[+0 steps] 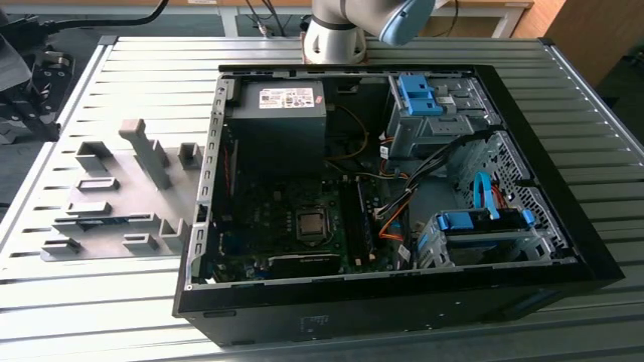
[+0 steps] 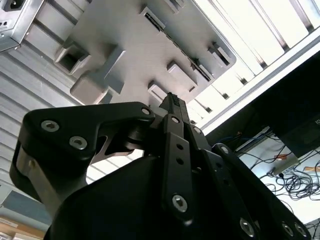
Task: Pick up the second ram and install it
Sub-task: 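Pick up the second ram and move it above second insertion slot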
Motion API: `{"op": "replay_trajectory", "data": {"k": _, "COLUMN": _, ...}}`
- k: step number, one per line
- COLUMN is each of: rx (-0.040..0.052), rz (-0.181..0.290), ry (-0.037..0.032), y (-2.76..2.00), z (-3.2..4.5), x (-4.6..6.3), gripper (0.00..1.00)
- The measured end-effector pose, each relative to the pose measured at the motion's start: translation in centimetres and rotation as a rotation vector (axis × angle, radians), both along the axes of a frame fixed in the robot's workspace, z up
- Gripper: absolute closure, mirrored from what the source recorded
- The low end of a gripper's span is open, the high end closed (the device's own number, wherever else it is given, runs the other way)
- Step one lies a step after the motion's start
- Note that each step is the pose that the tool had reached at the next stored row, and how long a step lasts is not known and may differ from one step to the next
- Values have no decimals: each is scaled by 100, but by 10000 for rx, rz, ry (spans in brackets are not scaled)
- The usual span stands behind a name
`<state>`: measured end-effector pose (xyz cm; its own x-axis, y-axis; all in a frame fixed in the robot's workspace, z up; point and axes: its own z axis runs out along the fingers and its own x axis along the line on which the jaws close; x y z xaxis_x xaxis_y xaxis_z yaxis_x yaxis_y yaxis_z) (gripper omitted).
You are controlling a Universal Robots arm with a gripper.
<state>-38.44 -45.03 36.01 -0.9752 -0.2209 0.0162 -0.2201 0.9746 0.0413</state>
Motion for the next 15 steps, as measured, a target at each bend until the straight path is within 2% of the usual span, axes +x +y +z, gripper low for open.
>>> {"op": "replay_trajectory", "data": {"k": 15, "rx": 0, "rz": 684, "ry": 0, "y": 4, "z": 0, "x": 0, "gripper": 89}}
